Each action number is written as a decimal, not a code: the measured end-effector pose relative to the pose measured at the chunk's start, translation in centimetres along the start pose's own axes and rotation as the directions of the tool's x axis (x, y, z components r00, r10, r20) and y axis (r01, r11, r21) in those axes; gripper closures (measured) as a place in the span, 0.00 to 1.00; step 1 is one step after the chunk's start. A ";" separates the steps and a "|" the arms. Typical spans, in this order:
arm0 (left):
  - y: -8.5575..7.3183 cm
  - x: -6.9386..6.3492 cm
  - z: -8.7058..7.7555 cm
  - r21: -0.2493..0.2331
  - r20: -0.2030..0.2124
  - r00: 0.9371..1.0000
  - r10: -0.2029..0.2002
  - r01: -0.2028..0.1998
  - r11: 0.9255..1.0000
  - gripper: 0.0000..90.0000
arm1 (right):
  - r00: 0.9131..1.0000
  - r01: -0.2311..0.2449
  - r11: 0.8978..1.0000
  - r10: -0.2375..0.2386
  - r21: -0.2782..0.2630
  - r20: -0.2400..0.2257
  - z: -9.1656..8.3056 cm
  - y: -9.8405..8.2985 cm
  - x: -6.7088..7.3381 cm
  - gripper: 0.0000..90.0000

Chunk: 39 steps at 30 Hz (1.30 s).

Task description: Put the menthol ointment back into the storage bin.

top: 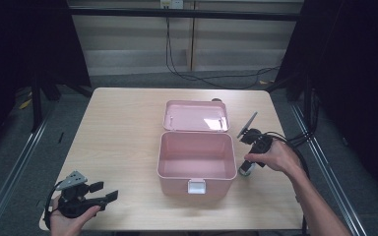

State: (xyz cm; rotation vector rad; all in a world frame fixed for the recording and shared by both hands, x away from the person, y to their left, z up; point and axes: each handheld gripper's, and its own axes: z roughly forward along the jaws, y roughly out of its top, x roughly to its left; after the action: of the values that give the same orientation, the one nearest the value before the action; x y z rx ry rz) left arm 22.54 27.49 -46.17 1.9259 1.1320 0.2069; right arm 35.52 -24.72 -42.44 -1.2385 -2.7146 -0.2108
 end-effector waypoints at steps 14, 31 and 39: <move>0.0 0.0 0.0 0.003 -0.003 1.000 0.004 -0.004 1.000 0.32 | 0.998 0.046 0.999 -0.046 0.008 0.032 -2.2 0.0 0.6 0.56; 0.1 0.2 -0.1 0.002 0.003 1.000 -0.016 0.016 1.000 0.26 | 0.996 0.078 0.997 -0.078 -0.004 0.048 -4.6 0.4 1.5 0.57; 0.1 0.2 -0.1 0.003 0.008 1.000 -0.013 0.013 1.000 0.24 | 0.994 0.094 0.995 -0.093 -0.017 0.055 -6.0 0.6 1.9 0.57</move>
State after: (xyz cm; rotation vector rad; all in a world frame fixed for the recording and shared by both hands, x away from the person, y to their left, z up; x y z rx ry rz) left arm 22.68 27.68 -46.14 1.9202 1.1396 0.1897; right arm 35.26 -24.04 -36.21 -1.1394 -2.8267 -0.2181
